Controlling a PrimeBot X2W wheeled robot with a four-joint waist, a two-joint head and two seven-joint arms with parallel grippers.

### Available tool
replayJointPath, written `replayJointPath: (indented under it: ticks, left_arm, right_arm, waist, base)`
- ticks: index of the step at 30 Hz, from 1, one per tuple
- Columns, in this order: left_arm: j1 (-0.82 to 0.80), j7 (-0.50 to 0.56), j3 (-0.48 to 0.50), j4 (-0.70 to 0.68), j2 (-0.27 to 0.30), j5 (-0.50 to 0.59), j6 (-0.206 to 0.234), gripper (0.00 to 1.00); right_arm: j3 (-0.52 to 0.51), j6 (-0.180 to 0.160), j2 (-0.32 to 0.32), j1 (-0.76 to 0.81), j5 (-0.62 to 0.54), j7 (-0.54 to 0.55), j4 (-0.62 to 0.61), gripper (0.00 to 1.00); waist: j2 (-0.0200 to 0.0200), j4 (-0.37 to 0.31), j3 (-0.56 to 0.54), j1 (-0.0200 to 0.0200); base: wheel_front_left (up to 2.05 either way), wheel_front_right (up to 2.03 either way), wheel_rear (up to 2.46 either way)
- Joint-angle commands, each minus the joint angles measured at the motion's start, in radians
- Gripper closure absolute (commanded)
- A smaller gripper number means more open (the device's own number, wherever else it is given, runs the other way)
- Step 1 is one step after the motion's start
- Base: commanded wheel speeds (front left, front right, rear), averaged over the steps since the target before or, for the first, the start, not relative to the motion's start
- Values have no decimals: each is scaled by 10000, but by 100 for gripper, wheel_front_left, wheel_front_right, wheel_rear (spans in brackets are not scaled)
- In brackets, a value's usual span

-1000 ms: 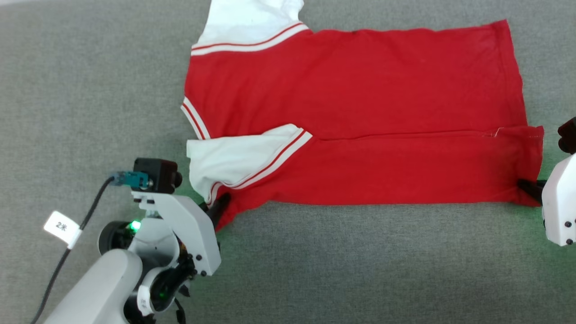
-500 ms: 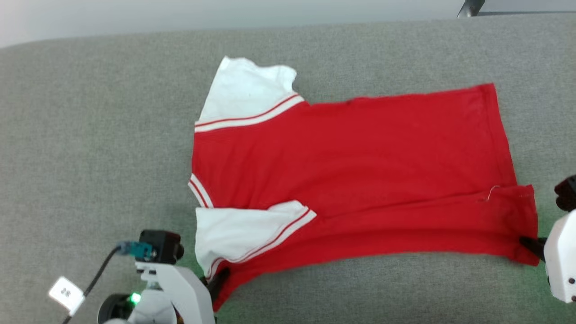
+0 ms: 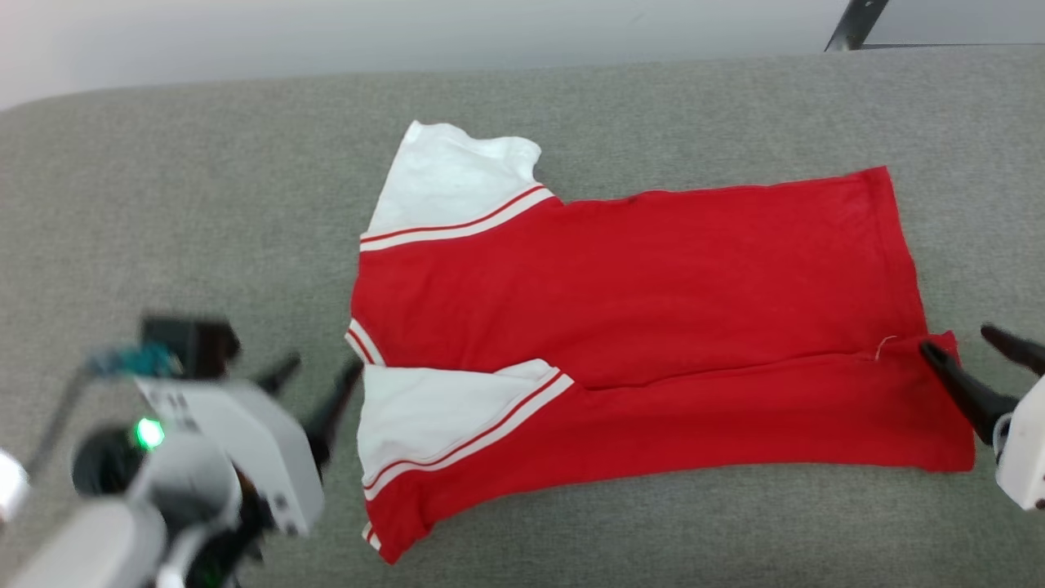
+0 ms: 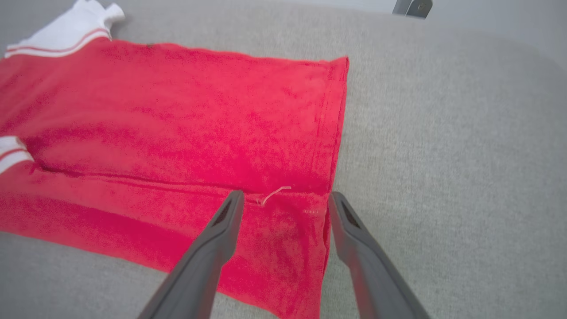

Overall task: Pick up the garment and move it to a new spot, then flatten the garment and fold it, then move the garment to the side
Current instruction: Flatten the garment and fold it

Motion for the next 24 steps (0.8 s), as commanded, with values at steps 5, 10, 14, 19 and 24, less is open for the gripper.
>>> replayJointPath:
  ticks: [5,10,14,19,24]
  left_arm:
    - [-1849,546,113,710,78,-133,-785,0]
    - [-4610,1126,-29,2751,-198,-98,-1963,0]
    - [-6767,1110,-159,5012,-460,374,-2654,0]
    - [-8648,1306,-638,7638,-583,963,-3567,0]
    - [-9639,2201,-1066,9907,-558,989,-4319,0]
  right_arm:
    - [197,-14,461,-342,-324,-438,-574,0]
    - [800,-14,696,-859,-394,-624,-717,0]
    - [1334,-16,845,-1400,-385,-878,-621,0]
    - [1868,-16,1044,-2009,-358,-1337,-348,0]
    - [2263,-16,1076,-2358,-313,-1686,-75,0]
  waist:
    - [0,-342,76,0]
    - [0,-882,640,0]
    - [0,-1602,1340,0]
    - [0,-2499,2125,0]
    - [0,-3078,2541,0]
  base:
    - [0,0,0]
    - [0,0,0]
    - [0,0,0]
    - [0,0,0]
    - [0,0,0]
